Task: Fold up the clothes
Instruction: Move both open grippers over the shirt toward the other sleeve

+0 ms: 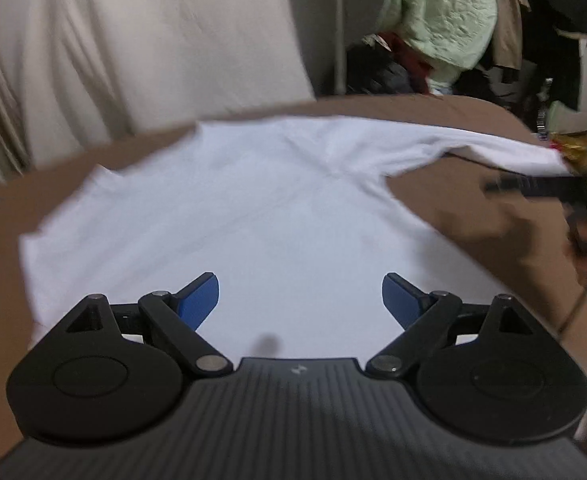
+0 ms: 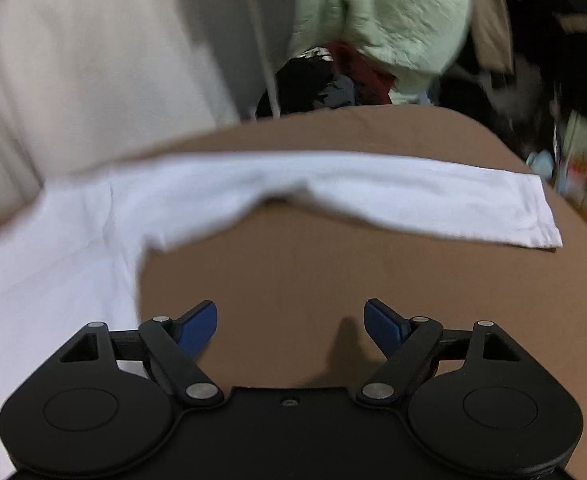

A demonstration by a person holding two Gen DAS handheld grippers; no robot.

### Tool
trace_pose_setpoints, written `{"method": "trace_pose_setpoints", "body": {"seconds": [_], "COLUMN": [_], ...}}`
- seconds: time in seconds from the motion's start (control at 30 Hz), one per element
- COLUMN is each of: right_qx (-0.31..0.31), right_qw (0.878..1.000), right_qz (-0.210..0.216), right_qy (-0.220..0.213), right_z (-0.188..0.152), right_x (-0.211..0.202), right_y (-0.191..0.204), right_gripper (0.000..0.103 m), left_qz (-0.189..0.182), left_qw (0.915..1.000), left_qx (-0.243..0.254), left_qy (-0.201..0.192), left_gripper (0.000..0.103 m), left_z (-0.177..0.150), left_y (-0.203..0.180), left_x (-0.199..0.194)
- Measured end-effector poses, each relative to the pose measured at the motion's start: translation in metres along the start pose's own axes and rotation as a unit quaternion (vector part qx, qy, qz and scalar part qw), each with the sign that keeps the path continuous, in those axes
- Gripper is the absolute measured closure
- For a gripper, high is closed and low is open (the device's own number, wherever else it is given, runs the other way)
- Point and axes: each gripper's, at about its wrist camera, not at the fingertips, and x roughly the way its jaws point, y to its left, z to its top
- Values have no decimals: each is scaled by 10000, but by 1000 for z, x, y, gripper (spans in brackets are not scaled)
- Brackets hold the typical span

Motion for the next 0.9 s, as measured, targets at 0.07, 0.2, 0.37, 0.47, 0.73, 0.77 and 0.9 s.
{"method": "trace_pose_setpoints", "body": {"seconds": [0.07,0.2,0.37,0.47,0.73,0.77,0.9], "right_qx": [95,-456,-1417,-937,995,1226,2634], "right_qw": [9986,9885,9847,9894,9900,9851,9539], "right_qz": [476,1281,979,1048,704,767,980], "right_qy": [205,660,280,366,716,927,1055], "right_z": [35,114,181,182,70,66,63], "right_x": [-10,-48,-95,-84,2,14,21], "right_y": [-1,18,56,58,10,2,-39], "right_gripper": [18,19,3,3,19,20,34], "left_qz": [18,-152,-528,-130,-448,-347,-400], "left_qw": [10000,9995,9928,9938,9969,9963,9991], "left_qx": [-53,96,-178,235,628,724,-23], "left_qy": [61,261,1059,1083,-176,-301,122], "left_gripper": [14,14,14,14,13,13,15], "left_z": [11,46,79,88,90,90,90], "left_y": [-10,-28,-37,-44,-45,-49,-56], "left_x": [6,14,19,7,14,27,79]}}
